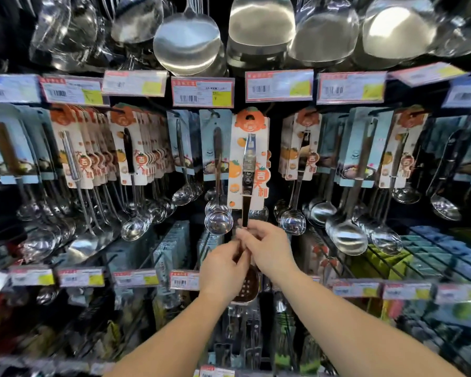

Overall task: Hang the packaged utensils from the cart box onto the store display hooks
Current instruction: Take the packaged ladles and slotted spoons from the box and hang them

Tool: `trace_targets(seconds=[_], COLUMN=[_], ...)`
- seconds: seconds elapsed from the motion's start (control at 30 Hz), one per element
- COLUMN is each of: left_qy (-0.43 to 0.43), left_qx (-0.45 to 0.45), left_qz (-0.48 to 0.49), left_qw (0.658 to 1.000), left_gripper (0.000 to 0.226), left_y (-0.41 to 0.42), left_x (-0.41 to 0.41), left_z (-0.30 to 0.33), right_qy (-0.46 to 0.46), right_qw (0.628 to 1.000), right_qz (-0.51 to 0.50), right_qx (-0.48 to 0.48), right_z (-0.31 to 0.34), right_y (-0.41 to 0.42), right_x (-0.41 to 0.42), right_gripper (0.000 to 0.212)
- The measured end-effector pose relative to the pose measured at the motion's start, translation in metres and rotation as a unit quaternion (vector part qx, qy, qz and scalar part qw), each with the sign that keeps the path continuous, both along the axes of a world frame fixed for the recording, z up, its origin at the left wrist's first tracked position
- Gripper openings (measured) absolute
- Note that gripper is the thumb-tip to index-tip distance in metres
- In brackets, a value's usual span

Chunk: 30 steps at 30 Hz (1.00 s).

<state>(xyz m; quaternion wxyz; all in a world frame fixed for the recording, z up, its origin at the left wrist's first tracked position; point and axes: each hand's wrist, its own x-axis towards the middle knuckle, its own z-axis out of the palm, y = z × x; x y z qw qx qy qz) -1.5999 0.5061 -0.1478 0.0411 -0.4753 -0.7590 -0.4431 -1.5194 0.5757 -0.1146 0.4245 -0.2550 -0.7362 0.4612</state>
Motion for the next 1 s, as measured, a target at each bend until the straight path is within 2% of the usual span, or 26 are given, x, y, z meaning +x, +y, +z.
trace_targets(seconds=[0.17,0.37,0.63,0.83,1.0], left_qy=[0.003,0.005,0.009,0.02,0.018], left_qx=[0.021,0.03,0.02,-0.029,-0.021], left_qz=[-0.022,-0.04,-0.032,-0.047,0.018], left_qw=[1.0,0.999,0.999,0.998,0.999], left_gripper=[0.018,0.02,0.02,0.024,0.03], left_y=[0.007,0.01,0.02,0.022,0.017], left_x=[0.011,0.011,0.013,0.002,-0.011], left_z=[0.009,0.006,0.017,0.008,0.007], right_qy=[0.034,0.045,0.017,-0.002,-0.003], right_qw=[0.999,0.998,0.998,0.998,0.999], right_qz=[-0.014,-0.019,-0.033,-0.031,-0.039], right_qx=[0.023,0.036,0.06,0.047,0.019], right_z=[0.007,0.01,0.011,0.003,-0.001], right_y=[0.002,-0.001,0.019,0.027,0.033], right_x=[0.013,0.021,0.017,0.013,0.006], right_gripper=[0.034,0.01,0.016,0.014,0.009])
